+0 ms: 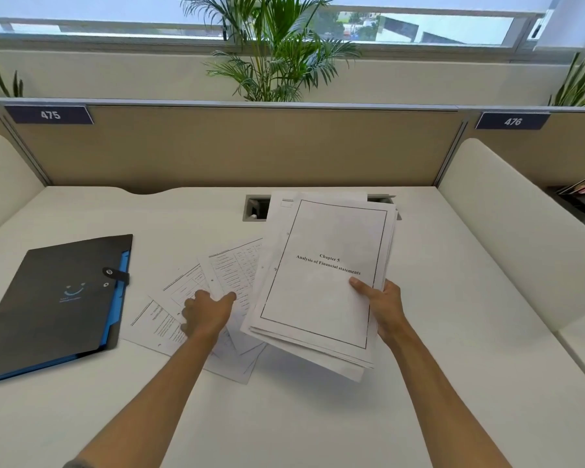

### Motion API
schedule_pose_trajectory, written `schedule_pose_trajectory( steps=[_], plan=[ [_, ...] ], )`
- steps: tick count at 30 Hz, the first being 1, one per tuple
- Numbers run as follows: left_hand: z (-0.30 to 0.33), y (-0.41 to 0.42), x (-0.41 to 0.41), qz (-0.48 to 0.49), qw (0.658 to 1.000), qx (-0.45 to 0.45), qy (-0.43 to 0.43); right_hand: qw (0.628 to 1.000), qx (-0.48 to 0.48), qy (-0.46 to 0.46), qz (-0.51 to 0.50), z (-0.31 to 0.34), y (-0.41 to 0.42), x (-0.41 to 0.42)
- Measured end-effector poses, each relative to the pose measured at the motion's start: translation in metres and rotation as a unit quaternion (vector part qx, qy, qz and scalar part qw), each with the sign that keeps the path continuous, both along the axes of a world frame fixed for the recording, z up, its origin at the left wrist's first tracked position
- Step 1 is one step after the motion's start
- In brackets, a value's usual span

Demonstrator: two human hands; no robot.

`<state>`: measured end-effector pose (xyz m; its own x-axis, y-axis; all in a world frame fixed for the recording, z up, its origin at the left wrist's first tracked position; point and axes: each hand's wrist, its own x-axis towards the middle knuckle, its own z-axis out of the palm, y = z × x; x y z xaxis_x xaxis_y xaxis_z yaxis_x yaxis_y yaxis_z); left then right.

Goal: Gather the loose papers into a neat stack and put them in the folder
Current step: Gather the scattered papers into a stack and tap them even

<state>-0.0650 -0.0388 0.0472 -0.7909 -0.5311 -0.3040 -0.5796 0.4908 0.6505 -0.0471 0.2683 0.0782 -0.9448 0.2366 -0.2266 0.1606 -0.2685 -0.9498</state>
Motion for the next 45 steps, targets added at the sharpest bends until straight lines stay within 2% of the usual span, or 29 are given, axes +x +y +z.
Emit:
schedule_pose_trajectory(
  steps=[2,6,11,14,23,32,37,45],
  plan=[
    [-0.003,0.000,0.002,0.005,0.998,-0.050,-0.039,1.000,0.000,0.001,-0.001,0.001,0.002,0.000],
    [-0.006,0.003,0.005,-0.001,0.992,-0.088,-0.087,1.000,0.001,0.005,-0.003,0.002,0.005,0.001],
    [-0.012,0.010,0.009,0.022,0.994,-0.038,-0.096,1.000,0.000,-0.001,-0.007,0.003,0.007,0.002],
    [-0.017,0.013,0.010,0.021,0.992,-0.040,-0.114,1.000,-0.001,0.001,-0.006,0.004,0.007,0.004],
    [-0.016,0.004,0.003,-0.034,0.992,-0.087,-0.081,1.000,-0.004,0.009,-0.001,0.008,0.009,0.003],
    [-0.018,0.001,-0.001,0.055,0.987,-0.099,-0.116,1.000,-0.005,0.016,0.002,0.010,0.006,-0.001],
    [-0.023,0.002,-0.001,0.051,0.982,-0.124,-0.133,1.000,-0.010,0.017,0.003,0.010,0.006,-0.001],
    [-0.008,0.003,-0.005,0.071,0.988,-0.087,-0.108,1.000,-0.010,0.022,0.004,0.010,0.005,-0.002]
  ],
)
